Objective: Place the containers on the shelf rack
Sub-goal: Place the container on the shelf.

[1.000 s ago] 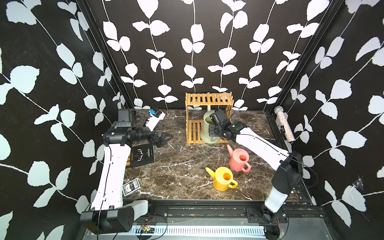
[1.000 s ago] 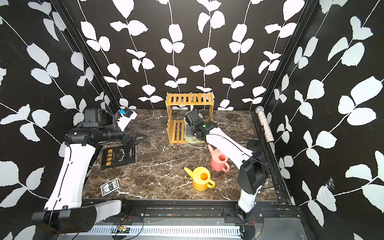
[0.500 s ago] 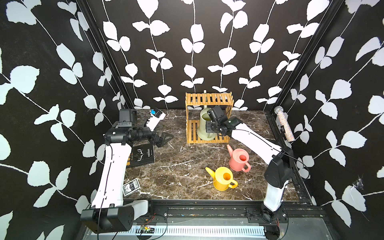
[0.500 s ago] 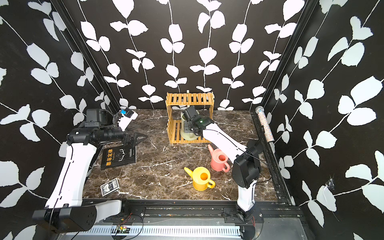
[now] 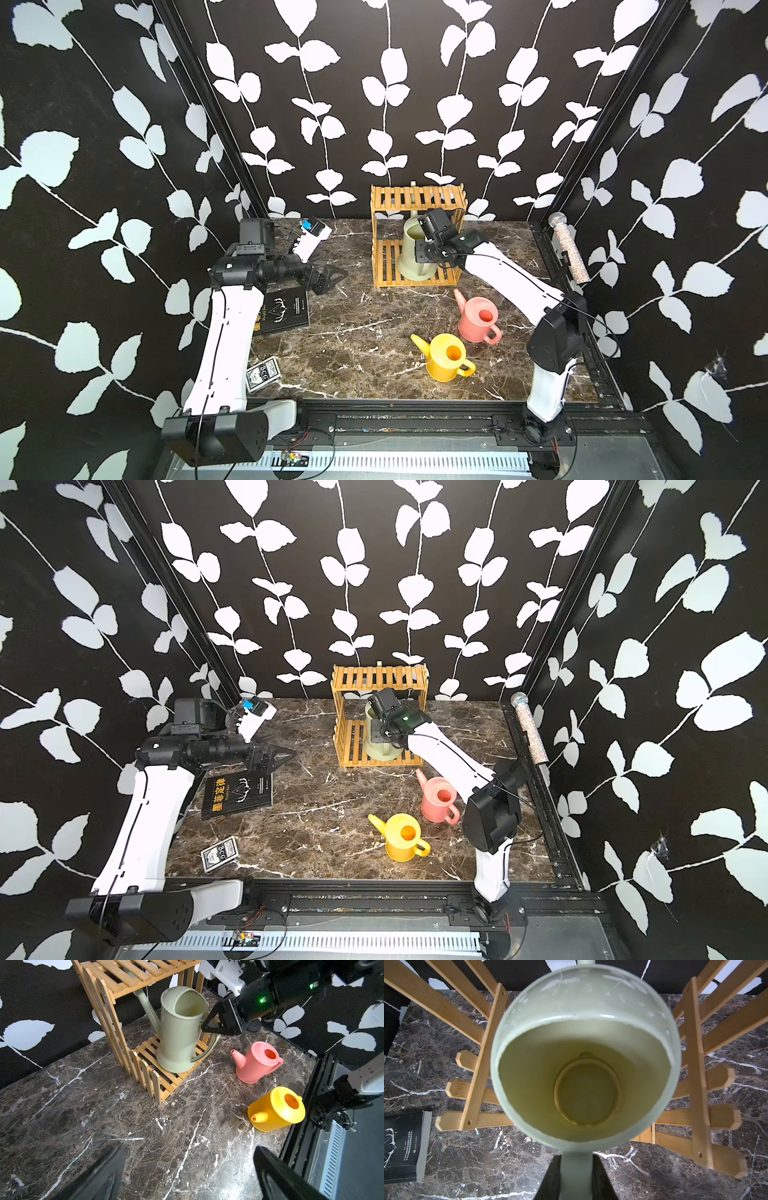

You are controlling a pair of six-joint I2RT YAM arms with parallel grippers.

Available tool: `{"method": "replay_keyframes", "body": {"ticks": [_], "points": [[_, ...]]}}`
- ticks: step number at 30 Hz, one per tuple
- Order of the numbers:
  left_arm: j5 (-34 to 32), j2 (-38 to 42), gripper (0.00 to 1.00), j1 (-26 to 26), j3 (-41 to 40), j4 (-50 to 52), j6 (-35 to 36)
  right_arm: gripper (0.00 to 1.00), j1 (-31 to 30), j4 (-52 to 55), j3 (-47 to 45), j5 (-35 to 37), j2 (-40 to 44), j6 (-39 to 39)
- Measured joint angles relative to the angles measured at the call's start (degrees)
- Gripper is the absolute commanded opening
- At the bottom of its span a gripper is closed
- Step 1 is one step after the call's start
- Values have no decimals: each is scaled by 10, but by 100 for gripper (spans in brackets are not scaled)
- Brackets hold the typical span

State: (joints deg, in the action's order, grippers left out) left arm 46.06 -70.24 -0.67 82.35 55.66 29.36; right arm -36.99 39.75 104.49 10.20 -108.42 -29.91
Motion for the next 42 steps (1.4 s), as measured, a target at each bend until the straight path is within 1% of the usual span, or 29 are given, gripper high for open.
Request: {"method": "replay_keyframes", "body": {"ticks": [16, 24, 37, 40, 42], "points": [[1, 0, 99, 0, -10, -9, -4, 6, 4, 2, 20, -2, -16, 4], [3, 0, 99, 0, -17, -13, -7, 11, 7, 1, 26, -3, -22, 4], [5, 0, 99, 0, -21, -17, -11, 12, 7, 1, 35, -10, -28, 3], [5, 0, 99, 0, -21, -18, -11, 15, 7, 1, 35, -10, -28, 3], [5, 0, 99, 0, -21, -18, -11, 20, 7, 1, 35, -10, -28, 3]]}}
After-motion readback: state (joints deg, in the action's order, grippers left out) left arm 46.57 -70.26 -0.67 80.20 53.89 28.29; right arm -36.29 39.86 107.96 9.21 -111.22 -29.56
